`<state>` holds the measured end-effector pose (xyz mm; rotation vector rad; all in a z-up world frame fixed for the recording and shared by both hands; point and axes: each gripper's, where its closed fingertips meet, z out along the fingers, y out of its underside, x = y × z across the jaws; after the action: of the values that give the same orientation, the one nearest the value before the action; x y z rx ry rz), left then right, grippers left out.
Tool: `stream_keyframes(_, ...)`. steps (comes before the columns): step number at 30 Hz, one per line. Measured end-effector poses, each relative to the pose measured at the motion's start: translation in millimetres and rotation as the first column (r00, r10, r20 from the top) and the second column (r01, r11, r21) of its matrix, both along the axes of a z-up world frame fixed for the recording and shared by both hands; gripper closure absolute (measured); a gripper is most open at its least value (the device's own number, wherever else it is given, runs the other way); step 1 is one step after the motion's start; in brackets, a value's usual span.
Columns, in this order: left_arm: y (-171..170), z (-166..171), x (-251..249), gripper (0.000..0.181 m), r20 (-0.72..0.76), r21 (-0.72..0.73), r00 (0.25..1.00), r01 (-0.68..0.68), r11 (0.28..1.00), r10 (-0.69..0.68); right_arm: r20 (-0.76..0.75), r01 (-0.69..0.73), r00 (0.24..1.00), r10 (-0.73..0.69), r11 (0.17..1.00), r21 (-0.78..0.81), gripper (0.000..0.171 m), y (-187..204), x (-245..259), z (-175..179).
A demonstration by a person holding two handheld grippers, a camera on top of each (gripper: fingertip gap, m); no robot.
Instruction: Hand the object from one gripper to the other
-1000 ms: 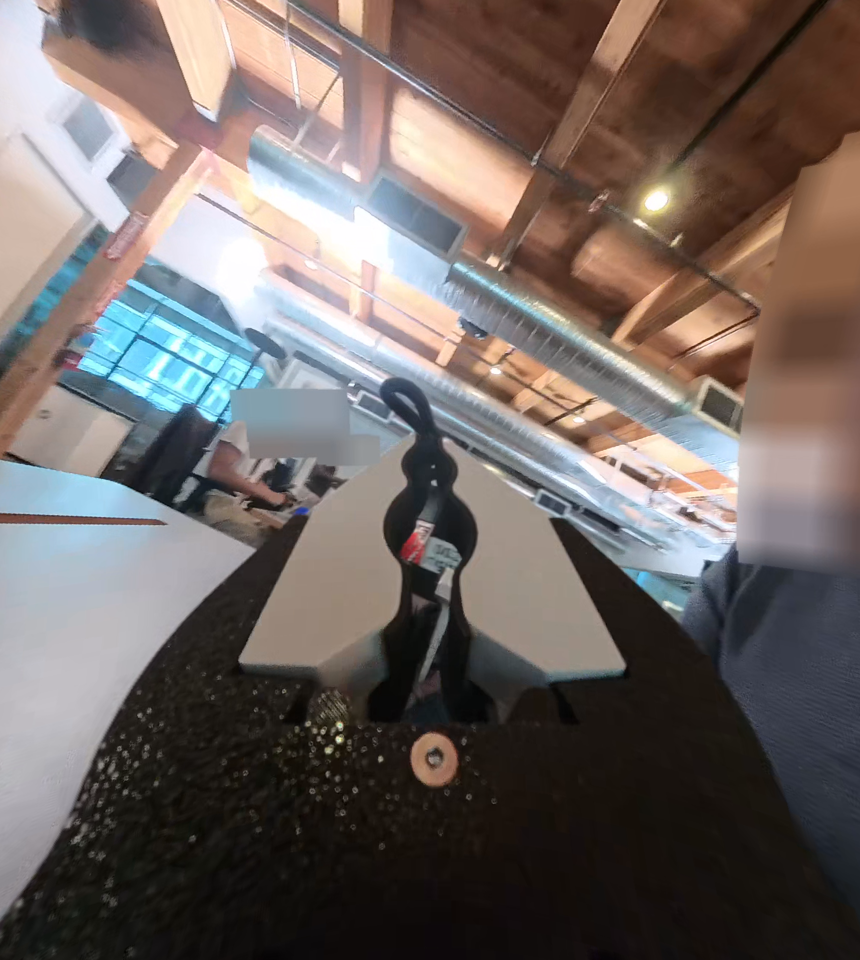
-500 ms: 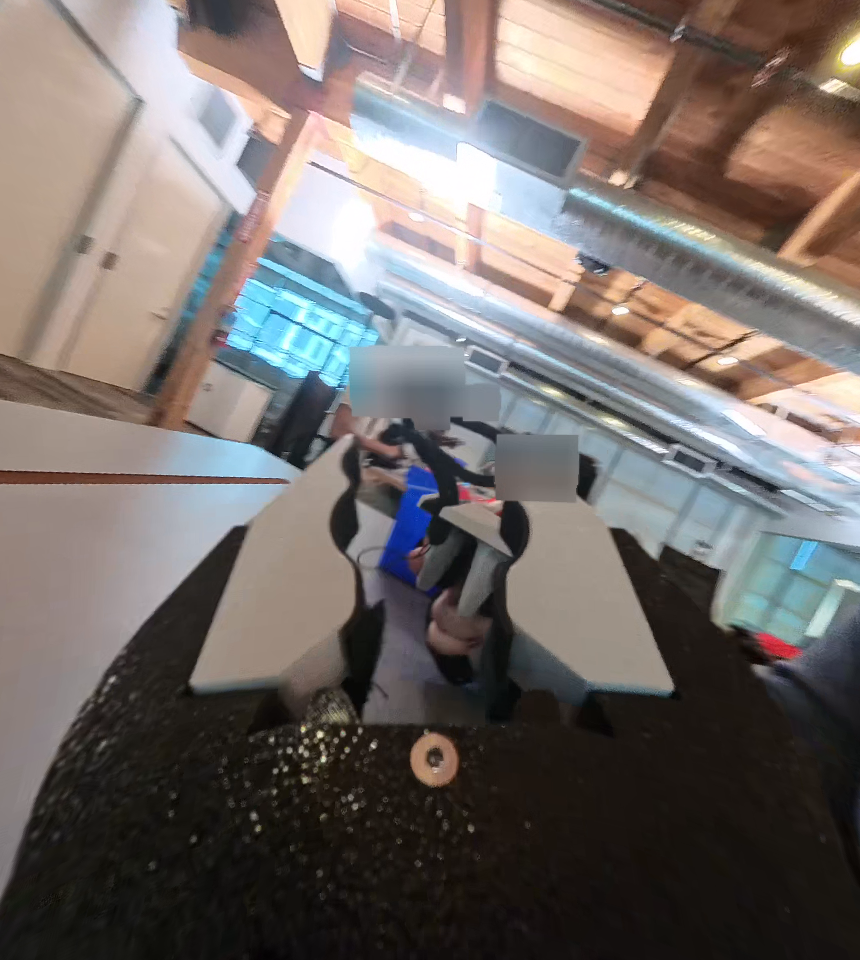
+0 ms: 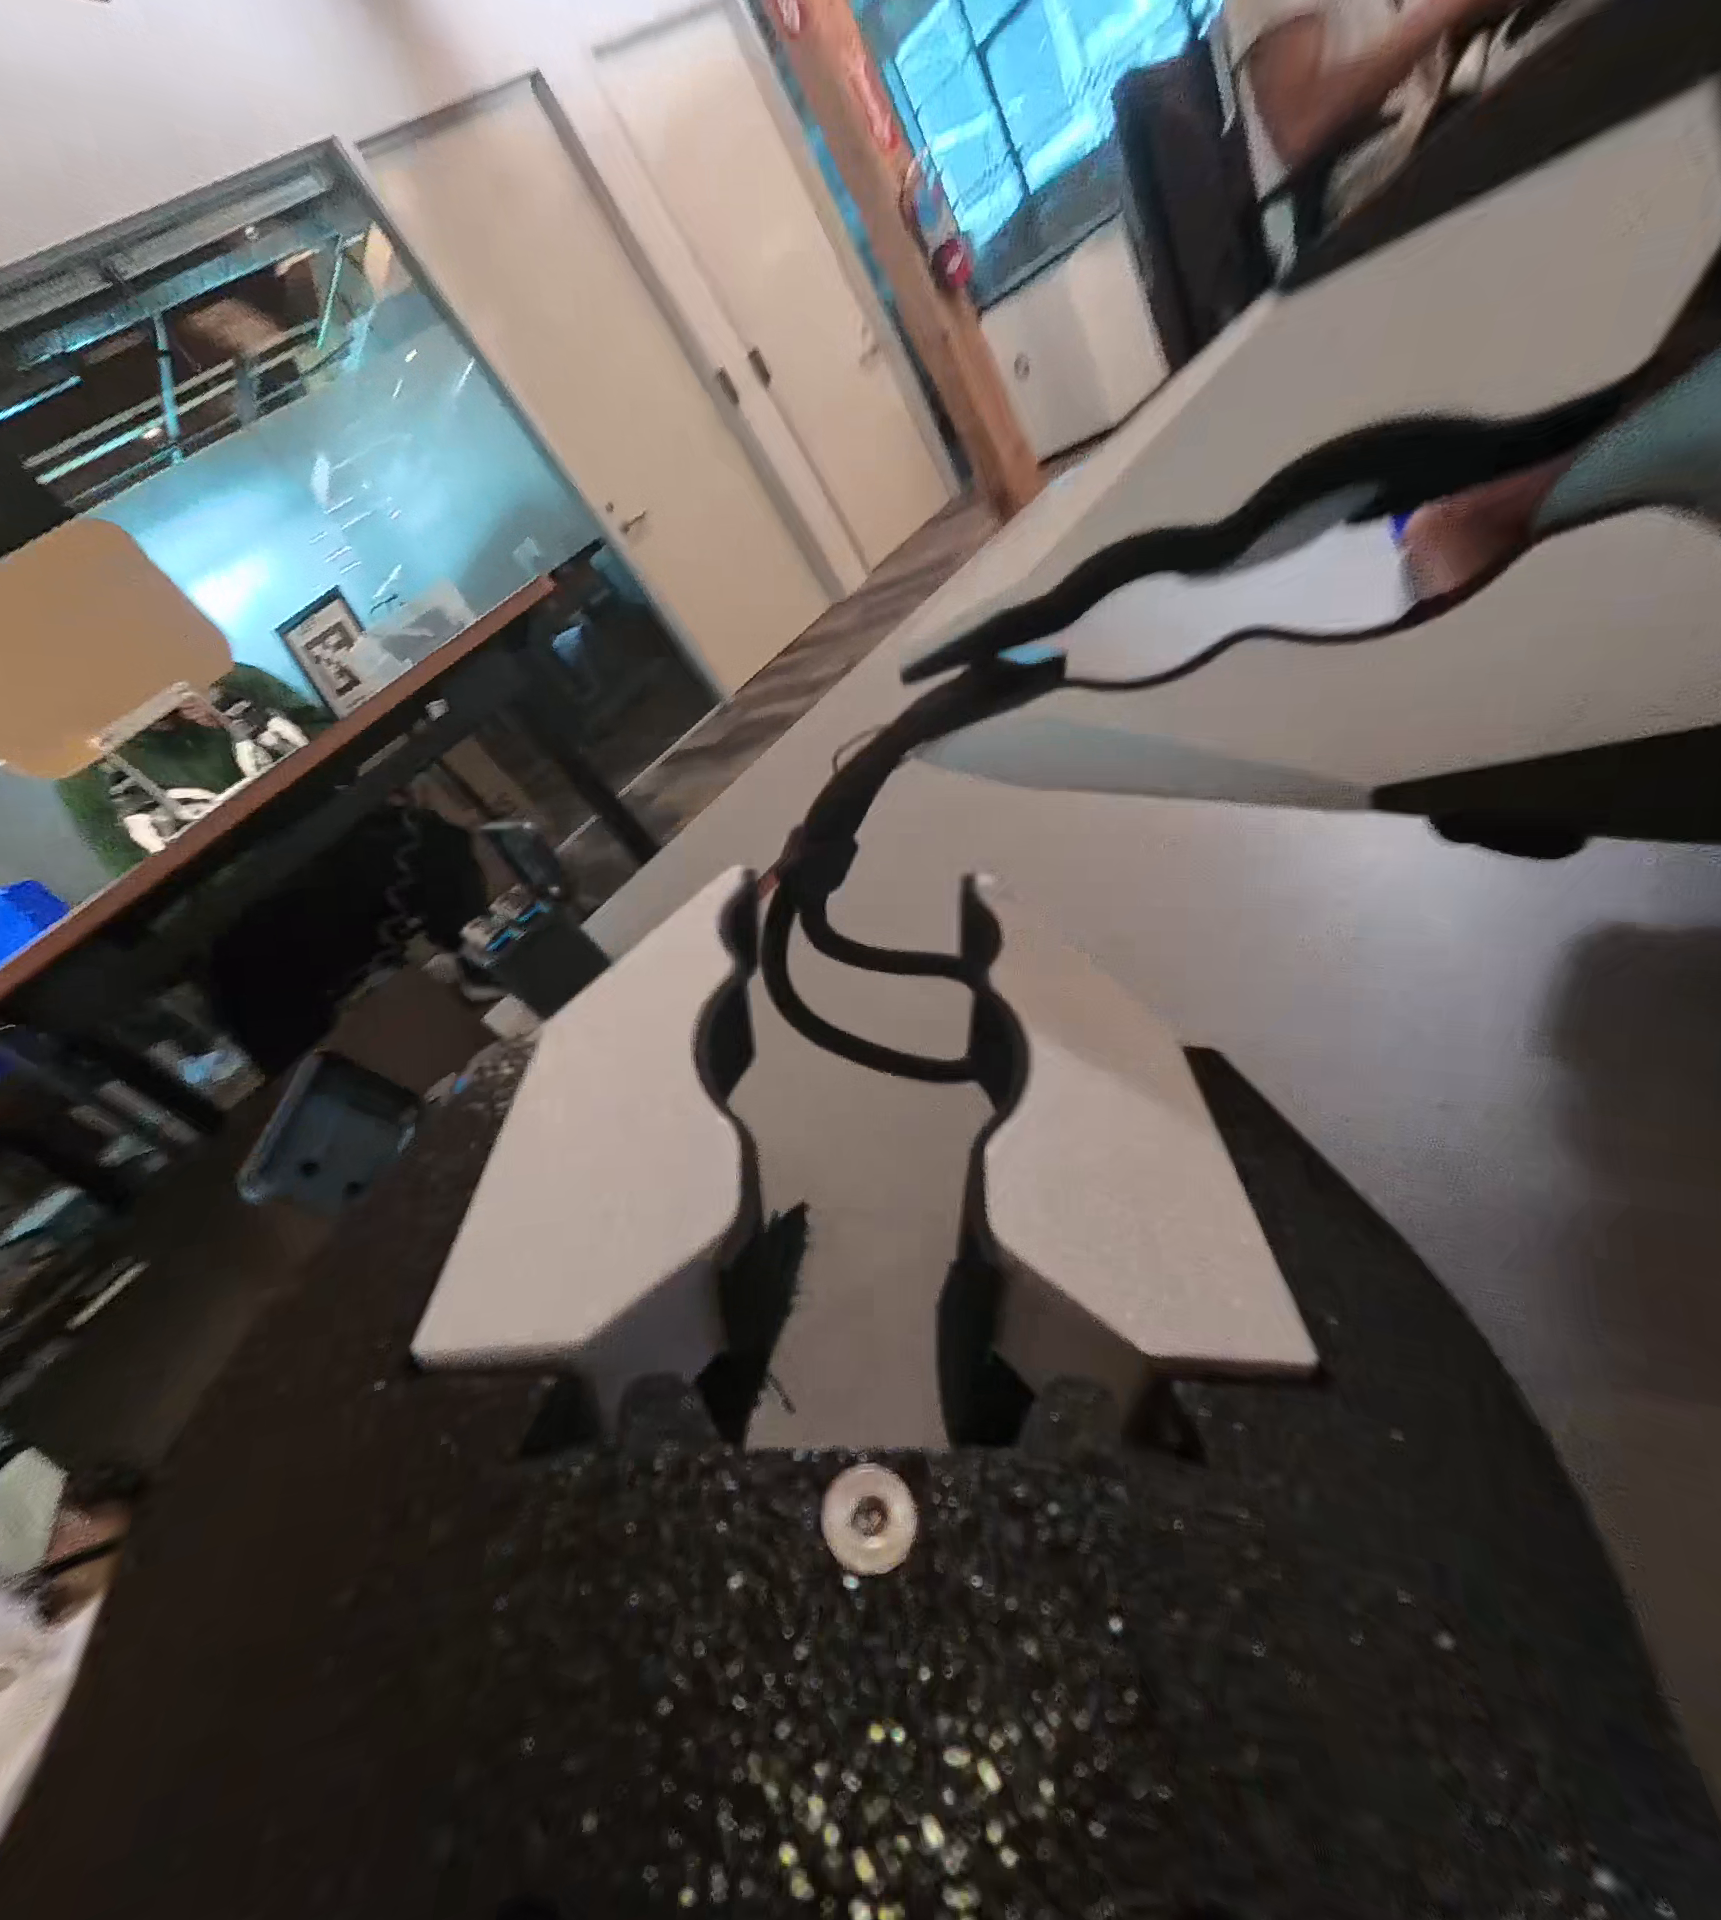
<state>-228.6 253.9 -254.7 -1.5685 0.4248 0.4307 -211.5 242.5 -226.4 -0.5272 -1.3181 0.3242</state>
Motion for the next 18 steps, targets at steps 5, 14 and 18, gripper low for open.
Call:
stream_keyframes(5,-1.9,5.5,-7.1,0.173,0.099,-0.004,0.994,-0.047,0.999,0.048,0.003,-0.067,0.998,0.067,0.997,-0.025,0.163,-9.4,0.3,-2.8)
stream_keyframes(14,-15.8,32.7,-25.8,0.18,0.569,0.208,0.796,0.101,0.973,-0.204,-0.104,-0.304,0.941,0.322,0.671,-0.676,0.132,0.6,1.8,1.0)
stream_keyframes(18,-24.7,47.8,-16.2,0.179,0.624,0.337,0.678,0.215,0.916,-0.389,-0.142,-0.317,0.873,0.467,0.322,-0.892,0.13,-9.1,-6.0,-15.2)
